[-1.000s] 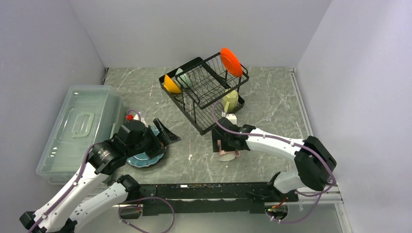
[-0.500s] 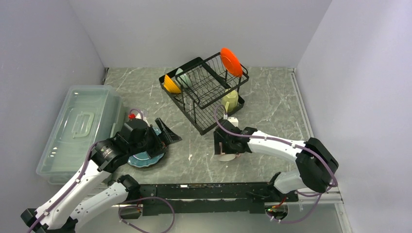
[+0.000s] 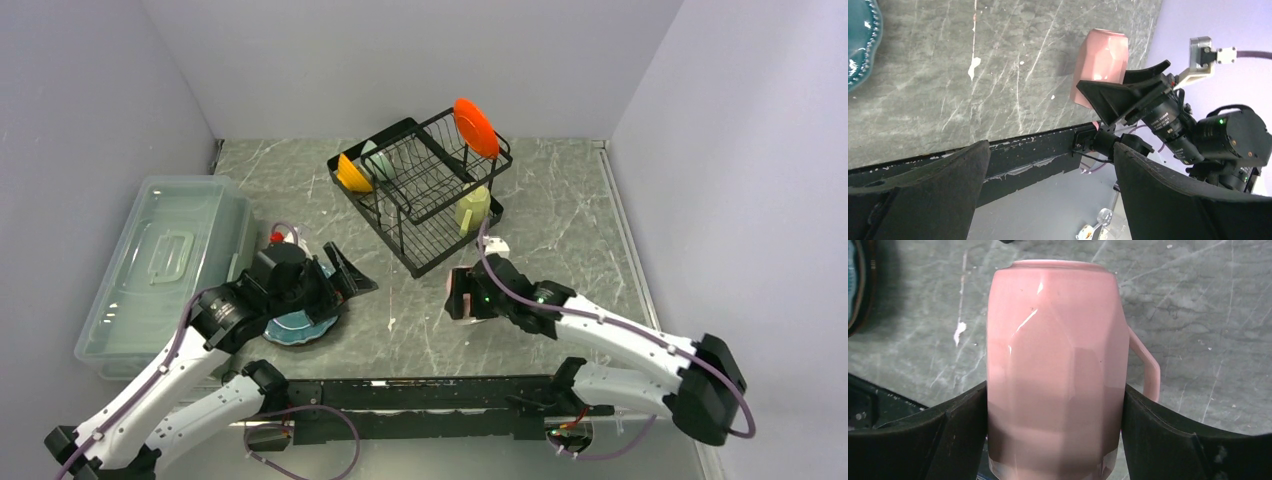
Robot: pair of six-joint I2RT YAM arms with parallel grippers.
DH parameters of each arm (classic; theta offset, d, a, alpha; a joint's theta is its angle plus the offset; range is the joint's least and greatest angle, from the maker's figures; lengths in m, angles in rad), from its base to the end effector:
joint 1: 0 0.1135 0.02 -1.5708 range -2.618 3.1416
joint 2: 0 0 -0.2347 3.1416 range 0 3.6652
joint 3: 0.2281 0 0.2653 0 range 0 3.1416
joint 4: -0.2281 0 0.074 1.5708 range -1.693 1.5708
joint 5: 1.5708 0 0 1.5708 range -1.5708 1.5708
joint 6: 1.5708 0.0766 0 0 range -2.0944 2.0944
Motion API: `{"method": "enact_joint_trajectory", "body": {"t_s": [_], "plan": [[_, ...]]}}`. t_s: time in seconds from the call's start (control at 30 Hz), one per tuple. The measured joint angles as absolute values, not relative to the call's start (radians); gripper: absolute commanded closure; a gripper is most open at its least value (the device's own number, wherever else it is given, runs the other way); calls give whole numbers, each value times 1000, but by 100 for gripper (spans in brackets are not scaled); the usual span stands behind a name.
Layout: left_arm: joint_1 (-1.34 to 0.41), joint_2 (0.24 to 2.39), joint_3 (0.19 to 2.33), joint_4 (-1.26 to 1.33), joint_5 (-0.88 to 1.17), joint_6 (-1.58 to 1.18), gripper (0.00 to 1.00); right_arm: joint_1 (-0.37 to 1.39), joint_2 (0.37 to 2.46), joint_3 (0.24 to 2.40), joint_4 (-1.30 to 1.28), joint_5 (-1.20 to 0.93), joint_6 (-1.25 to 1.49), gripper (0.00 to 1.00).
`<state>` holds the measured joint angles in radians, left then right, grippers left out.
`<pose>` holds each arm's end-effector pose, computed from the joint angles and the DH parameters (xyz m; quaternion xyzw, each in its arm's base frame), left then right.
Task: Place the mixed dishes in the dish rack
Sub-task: Pick up the cup at the center of the board.
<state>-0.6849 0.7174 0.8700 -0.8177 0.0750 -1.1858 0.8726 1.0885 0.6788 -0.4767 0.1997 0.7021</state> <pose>0.1573 -0.1359 0.2736 -0.2068 0.8746 -0.3719 0.2324 0.1828 0.1942 0.1580 -0.0465 0.9368 0.1703 0.3022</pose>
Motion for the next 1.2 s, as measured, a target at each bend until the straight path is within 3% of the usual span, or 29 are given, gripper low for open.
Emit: {"method": "enact_joint_trajectory", "body": {"t_s": [0.47, 0.9, 1.2], "plan": [[-685, 778, 848, -692, 202, -1092, 1, 905, 686, 504, -285, 76, 593, 54], [-685, 749, 773, -458, 352, -1048, 2, 905, 632, 564, -67, -329, 590, 52], [-685, 696, 743, -233, 474, -1031, 3, 905, 637, 611, 232, -580, 744, 51]]}}
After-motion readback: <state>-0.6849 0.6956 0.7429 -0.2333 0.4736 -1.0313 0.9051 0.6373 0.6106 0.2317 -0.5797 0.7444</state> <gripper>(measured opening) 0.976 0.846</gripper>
